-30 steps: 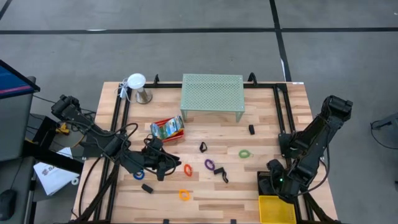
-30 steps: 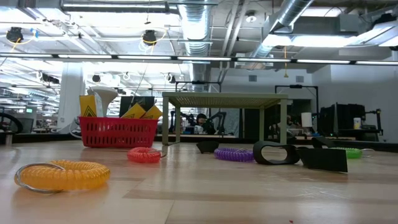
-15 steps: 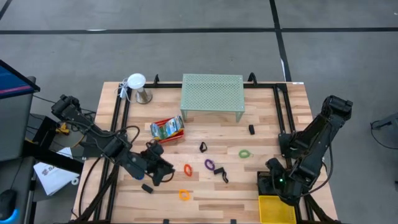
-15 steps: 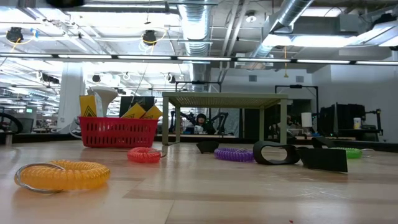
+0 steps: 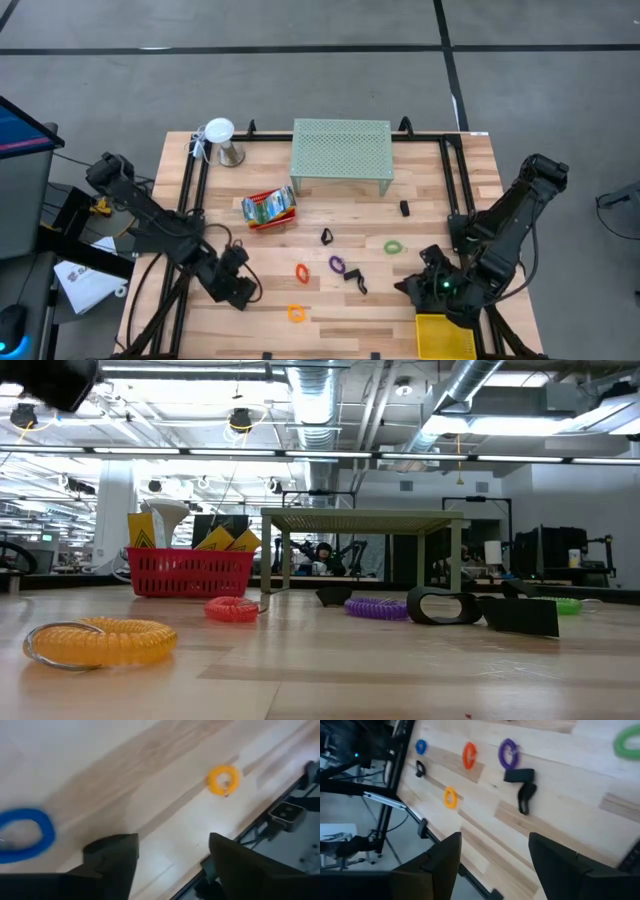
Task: Pick & Place Office Desk Supplies
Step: Put the black rubber band into the black bin
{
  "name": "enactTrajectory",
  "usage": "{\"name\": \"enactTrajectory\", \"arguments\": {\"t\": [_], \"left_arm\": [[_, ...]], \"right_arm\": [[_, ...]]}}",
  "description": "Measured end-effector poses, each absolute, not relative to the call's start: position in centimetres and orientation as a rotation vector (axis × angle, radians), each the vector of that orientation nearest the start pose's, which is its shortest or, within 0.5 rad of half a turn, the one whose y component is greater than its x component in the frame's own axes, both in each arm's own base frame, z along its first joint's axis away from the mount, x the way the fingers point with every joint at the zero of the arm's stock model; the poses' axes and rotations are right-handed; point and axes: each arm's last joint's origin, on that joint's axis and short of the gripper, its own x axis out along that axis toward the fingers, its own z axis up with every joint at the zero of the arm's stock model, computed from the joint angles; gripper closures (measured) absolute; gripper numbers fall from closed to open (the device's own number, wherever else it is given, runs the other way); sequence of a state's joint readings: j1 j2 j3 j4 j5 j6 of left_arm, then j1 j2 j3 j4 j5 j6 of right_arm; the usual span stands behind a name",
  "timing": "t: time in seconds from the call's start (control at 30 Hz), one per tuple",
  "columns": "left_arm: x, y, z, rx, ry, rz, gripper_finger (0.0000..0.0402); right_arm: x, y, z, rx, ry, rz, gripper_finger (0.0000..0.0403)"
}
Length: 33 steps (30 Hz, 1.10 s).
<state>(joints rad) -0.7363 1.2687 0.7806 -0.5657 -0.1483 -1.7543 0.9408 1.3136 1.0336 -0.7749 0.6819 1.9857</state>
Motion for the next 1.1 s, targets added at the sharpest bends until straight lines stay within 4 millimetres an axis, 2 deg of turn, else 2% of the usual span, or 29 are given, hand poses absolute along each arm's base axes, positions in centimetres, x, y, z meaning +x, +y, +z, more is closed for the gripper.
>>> {"name": "enactTrajectory", "arguments": {"t": [0.13,0.23,0.4,0.57,0.8,1.1], "left_arm": [[17.9,-16.8,18.2,-1.174,1.134,0.417,0.0131],[17.9,-17.7,16.4,-1.178,1.175,0.462,0.0122],[18.0,-18.9,14.7,-1.185,1.202,0.495,0.0120],[17.8,-19.3,13.9,-1.185,1.213,0.540,0.0124],[17.7,-19.1,13.7,-1.166,1.215,0.569,0.0158],[17.3,-18.7,13.3,-1.125,1.232,0.614,0.0241]], "right_arm": [[16.6,19.1,27.2,1.126,0.602,-0.479,0.0175],[16.6,19.1,27.2,1.127,0.602,-0.478,0.0174],[16.6,19.2,27.2,1.132,0.604,-0.473,0.0175],[16.6,19.2,27.3,1.141,0.602,-0.467,0.0175],[16.4,19.4,27.3,1.140,0.607,-0.458,0.0175],[16.4,19.5,27.3,1.142,0.612,-0.452,0.0175]]}}
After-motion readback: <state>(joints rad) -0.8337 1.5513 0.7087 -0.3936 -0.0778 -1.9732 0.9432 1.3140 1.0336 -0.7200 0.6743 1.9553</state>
